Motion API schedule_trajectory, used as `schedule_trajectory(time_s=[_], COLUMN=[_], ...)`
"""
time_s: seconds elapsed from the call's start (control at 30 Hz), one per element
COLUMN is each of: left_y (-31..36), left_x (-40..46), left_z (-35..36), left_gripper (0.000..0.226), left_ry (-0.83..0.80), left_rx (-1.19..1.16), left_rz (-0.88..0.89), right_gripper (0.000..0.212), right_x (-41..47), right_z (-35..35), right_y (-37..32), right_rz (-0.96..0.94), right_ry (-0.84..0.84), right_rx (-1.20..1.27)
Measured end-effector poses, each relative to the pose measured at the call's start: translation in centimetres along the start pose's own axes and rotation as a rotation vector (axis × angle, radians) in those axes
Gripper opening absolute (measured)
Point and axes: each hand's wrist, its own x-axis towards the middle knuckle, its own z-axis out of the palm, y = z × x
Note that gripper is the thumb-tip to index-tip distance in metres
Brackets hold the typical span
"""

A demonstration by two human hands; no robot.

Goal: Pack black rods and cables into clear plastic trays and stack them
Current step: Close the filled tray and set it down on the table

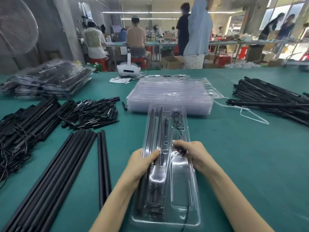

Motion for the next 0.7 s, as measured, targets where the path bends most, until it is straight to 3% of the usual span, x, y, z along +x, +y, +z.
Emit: schedule_trajectory(time_s=[0.23,0.7], left_y=[-0.4,-0.3], left_x=[-0.5,-0.9], left_z=[0.1,0.5], left_gripper=[0.019,0.019], left_ry=[0.054,0.054], left_rx=[-0.041,-0.069], left_rz=[0.011,0.038], right_gripper=[0.018,0.013], right_x=[0.3,-0.3], right_z=[0.1,0.8], right_y=[0.1,-0.1], right_rz=[-0.025,-0.087], right_ry=[-0.033,0.039], right_rx=[-0.096,0.061])
